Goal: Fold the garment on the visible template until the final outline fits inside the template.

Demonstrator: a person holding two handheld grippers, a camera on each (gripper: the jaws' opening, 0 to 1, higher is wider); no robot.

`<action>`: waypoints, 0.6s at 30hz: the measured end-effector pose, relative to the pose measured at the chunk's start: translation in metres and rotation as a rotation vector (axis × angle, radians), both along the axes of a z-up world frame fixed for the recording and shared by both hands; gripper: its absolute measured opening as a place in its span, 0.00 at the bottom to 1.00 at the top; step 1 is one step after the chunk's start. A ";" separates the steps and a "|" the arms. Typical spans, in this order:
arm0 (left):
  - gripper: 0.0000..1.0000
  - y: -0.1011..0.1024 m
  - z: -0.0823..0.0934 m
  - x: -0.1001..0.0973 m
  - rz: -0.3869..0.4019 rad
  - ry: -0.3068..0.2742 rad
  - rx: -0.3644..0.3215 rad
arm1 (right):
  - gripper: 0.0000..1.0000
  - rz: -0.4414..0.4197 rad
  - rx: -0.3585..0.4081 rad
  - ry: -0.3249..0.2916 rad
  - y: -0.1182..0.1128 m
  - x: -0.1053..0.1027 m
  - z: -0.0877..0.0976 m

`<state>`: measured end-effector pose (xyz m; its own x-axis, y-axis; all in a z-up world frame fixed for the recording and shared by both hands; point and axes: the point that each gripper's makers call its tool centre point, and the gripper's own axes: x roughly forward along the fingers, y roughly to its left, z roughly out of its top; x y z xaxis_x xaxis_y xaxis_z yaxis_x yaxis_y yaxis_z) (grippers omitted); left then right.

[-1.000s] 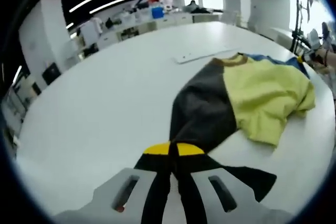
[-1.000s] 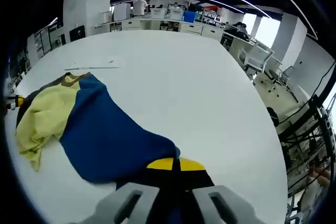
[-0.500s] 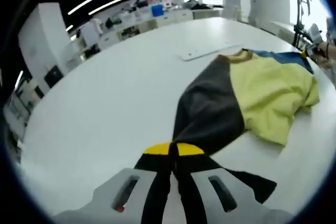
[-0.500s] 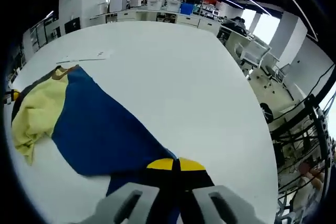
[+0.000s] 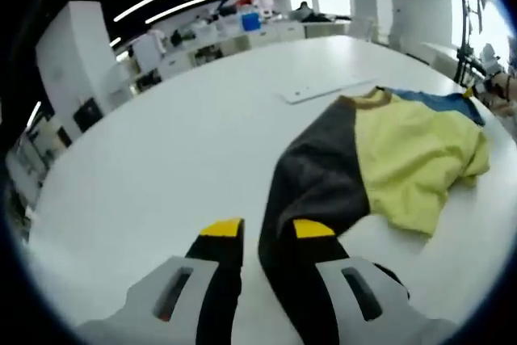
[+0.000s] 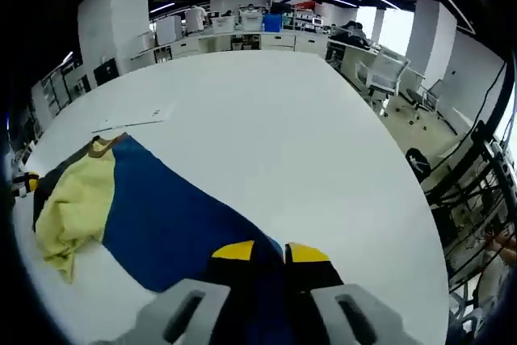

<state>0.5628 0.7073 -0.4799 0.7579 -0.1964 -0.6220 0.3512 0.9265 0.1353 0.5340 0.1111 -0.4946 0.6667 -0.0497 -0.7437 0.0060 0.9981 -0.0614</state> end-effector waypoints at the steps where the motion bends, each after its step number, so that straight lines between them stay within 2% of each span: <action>1: 0.26 -0.001 0.001 -0.001 -0.002 0.002 -0.003 | 0.23 0.003 0.001 -0.004 0.002 0.000 0.001; 5: 0.33 -0.010 0.013 -0.008 -0.035 -0.026 -0.037 | 0.40 0.045 0.026 -0.033 0.022 -0.002 0.014; 8: 0.37 -0.016 0.019 -0.014 -0.052 -0.041 -0.059 | 0.48 0.093 0.040 -0.042 0.039 -0.006 0.020; 12: 0.42 -0.030 0.022 -0.025 -0.087 -0.041 -0.083 | 0.53 0.211 0.046 -0.045 0.069 -0.016 0.027; 18: 0.48 -0.058 0.026 -0.042 -0.152 -0.071 -0.127 | 0.60 0.360 0.107 -0.039 0.117 -0.036 0.030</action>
